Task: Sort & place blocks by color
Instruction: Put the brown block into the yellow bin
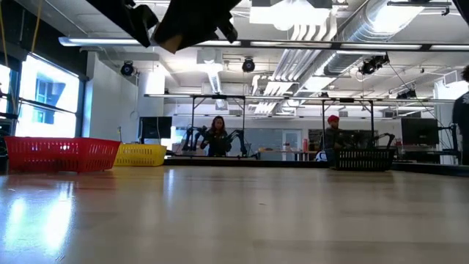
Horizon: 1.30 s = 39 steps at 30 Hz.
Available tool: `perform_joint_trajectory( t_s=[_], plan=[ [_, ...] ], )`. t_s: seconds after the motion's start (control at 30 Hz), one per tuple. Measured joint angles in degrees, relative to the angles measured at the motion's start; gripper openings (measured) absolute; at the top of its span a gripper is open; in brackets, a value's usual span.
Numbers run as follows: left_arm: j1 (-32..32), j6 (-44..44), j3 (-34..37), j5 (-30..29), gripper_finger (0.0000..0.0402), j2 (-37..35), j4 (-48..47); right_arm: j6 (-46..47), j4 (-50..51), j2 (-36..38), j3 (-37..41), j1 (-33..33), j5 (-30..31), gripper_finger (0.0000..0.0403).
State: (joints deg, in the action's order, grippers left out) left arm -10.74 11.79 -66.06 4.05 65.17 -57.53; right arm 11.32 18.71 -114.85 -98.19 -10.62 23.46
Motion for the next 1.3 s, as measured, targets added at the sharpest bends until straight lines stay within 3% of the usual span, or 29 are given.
perform_joint_trajectory(
  t_s=[0.3,0.6,1.1,1.3],
  plan=[
    [1.1,7.9,0.0,0.7,0.0235,3.3,1.9,-2.6,0.2,0.0,0.0,1.6,-2.5,0.0104],
    [3.7,7.9,0.0,0.6,0.0233,3.5,7.2,-4.3,-0.2,0.0,0.0,1.6,-2.6,0.0104],
    [4.9,4.9,0.0,-0.6,0.0232,3.5,8.0,-5.4,-5.6,0.0,0.0,1.7,-4.2,0.0104],
    [4.9,4.9,0.0,-0.5,0.0212,3.5,8.2,-5.4,-6.1,0.0,0.0,1.7,-4.5,0.0104]
  ],
)
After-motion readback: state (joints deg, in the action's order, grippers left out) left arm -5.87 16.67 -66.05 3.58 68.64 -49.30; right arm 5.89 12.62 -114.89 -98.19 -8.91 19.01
